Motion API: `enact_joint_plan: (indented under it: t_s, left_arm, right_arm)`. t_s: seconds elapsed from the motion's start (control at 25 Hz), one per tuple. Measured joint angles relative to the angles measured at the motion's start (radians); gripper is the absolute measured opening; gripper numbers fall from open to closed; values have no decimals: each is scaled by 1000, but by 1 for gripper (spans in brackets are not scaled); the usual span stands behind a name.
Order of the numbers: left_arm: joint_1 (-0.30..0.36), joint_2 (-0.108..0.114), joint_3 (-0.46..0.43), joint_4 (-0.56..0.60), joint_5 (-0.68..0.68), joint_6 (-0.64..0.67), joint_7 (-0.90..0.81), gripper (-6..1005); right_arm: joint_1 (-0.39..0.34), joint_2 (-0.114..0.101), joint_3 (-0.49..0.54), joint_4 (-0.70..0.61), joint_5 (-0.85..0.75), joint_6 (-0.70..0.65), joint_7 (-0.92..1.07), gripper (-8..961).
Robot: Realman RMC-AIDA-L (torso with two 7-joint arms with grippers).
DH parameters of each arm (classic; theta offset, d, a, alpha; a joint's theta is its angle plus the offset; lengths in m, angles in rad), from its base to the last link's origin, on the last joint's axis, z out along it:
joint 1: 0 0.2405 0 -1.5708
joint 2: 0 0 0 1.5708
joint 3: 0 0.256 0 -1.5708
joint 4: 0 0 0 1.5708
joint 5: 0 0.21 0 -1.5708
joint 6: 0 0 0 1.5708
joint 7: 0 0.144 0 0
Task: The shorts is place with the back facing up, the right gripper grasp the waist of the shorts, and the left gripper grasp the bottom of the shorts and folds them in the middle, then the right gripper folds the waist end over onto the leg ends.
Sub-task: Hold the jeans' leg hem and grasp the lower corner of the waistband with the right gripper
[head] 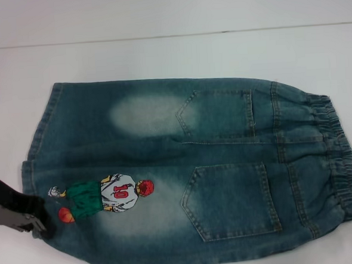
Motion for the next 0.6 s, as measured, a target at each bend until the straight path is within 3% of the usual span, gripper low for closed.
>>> enact_joint_plan:
  t_s: [0.6]
  left_arm:
    - [-8,-2,18,-12,0,-7,-4,102]
  right_arm:
    - [9,11,2,16,20,8,-71,860]
